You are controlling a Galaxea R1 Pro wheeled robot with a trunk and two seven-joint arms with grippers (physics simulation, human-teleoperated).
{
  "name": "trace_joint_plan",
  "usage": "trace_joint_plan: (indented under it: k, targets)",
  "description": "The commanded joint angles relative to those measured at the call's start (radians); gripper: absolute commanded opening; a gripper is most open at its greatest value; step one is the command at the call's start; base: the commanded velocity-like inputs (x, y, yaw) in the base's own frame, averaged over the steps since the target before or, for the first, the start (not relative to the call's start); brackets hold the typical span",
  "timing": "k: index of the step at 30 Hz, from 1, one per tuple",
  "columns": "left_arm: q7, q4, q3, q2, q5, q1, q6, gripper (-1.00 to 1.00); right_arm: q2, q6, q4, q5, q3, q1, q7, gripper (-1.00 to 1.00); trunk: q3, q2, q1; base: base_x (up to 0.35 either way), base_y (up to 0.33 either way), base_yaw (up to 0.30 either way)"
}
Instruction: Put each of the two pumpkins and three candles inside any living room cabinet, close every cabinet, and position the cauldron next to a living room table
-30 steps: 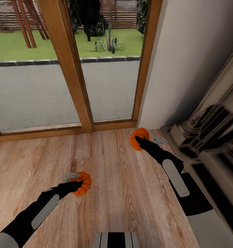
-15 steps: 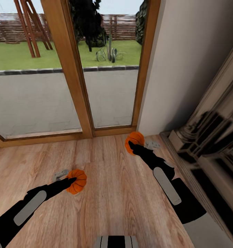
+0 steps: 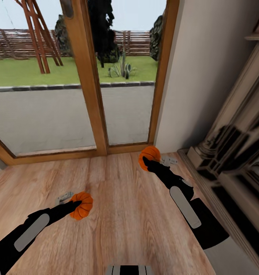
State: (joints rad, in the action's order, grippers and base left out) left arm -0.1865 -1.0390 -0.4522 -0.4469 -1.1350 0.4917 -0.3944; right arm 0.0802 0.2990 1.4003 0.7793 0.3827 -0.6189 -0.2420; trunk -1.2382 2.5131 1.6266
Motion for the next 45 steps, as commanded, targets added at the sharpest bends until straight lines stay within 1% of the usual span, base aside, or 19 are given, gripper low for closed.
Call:
trace_joint_plan:
  k: [1,10,21,31,34,38,41,42,45]
  targets:
    - [-0.008,-0.001,-0.003,-0.001,-0.011,0.001,0.000,-1.00,0.001,0.002,0.002,0.009,0.002,-0.001,-0.008,-1.00,0.003,0.000,-0.001,-0.280,0.165,0.000]
    - [-0.008,0.001,-0.003,-0.001,-0.012,0.001,0.000,-1.00,0.003,0.002,0.002,0.009,0.002,0.001,-0.006,-1.00,0.046,-0.002,-0.005,-0.276,0.161,-0.116]
    - [-0.008,0.010,-0.004,0.000,-0.021,0.001,0.000,-1.00,0.003,0.002,0.002,0.008,0.002,0.001,-0.006,-1.00,0.102,-0.005,-0.010,-0.069,0.020,-0.175]
    - [-0.007,0.016,-0.004,0.000,-0.022,0.001,0.001,-1.00,0.002,0.002,0.000,0.007,0.004,0.001,-0.005,-1.00,0.152,-0.007,-0.015,-0.318,0.000,-0.178]
    - [-0.007,0.016,-0.004,0.000,-0.022,0.001,0.001,-1.00,0.001,0.002,-0.001,0.006,0.014,0.001,-0.005,-1.00,0.168,-0.008,-0.016,-0.339,0.000,-0.179]
    - [-0.007,0.016,-0.003,0.000,-0.022,0.001,0.002,-1.00,0.001,0.000,-0.001,0.005,0.037,0.001,-0.008,-1.00,0.188,-0.009,-0.018,-0.340,0.000,-0.179]
    - [-0.007,0.016,-0.003,0.000,-0.022,0.001,0.002,-1.00,0.001,0.000,-0.001,-0.005,0.039,0.001,-0.008,-1.00,0.203,-0.009,-0.019,-0.340,0.000,-0.179]
    - [-0.007,0.016,-0.003,0.000,-0.022,0.001,0.002,-1.00,0.000,0.000,-0.001,-0.019,0.039,0.001,-0.008,-1.00,0.208,-0.009,-0.020,-0.340,0.000,-0.179]
    - [-0.007,0.016,-0.003,0.000,-0.022,0.001,0.003,-1.00,-0.002,0.000,-0.002,-0.039,0.044,0.001,-0.008,-1.00,0.223,-0.010,-0.021,-0.340,0.000,-0.141]
